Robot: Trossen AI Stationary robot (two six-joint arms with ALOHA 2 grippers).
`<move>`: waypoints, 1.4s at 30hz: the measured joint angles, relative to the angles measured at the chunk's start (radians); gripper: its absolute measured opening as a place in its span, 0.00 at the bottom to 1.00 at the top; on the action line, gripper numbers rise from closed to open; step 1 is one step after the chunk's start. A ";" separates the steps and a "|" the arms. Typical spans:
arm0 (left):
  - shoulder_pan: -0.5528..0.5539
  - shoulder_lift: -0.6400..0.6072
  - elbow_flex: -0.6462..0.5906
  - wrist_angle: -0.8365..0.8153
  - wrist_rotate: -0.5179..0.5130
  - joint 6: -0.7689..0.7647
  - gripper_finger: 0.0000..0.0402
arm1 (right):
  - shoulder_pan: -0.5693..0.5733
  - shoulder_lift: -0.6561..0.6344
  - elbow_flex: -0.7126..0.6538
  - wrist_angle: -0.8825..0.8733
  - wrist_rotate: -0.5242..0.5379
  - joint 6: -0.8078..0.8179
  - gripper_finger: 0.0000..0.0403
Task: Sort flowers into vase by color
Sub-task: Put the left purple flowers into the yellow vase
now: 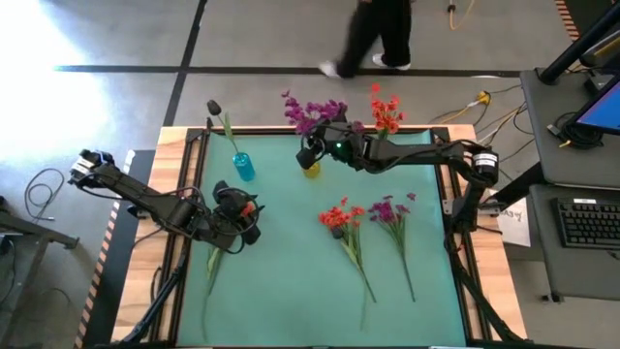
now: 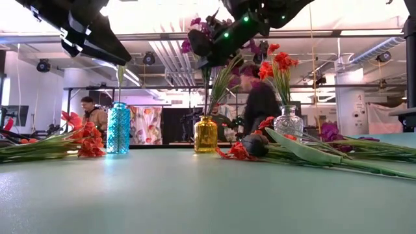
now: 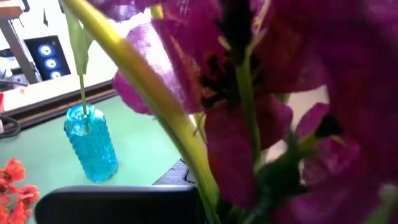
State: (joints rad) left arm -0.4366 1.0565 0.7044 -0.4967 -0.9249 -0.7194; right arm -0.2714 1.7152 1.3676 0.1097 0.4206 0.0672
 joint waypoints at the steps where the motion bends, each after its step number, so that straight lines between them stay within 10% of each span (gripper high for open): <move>1: 0.000 0.000 0.000 0.000 0.000 -0.004 0.39 | 0.000 0.003 0.000 0.000 0.000 0.000 0.06; 25: 0.000 0.044 0.000 0.001 -0.009 -0.012 0.39 | 0.000 0.015 -0.001 0.000 0.000 0.041 0.08; 42: 0.000 0.048 0.000 0.001 -0.008 -0.028 0.39 | 0.033 -0.006 -0.001 -0.120 -0.001 0.054 0.56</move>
State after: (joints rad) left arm -0.4366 1.1042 0.7044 -0.4961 -0.9333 -0.7477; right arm -0.2387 1.7089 1.3666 -0.0100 0.4191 0.1212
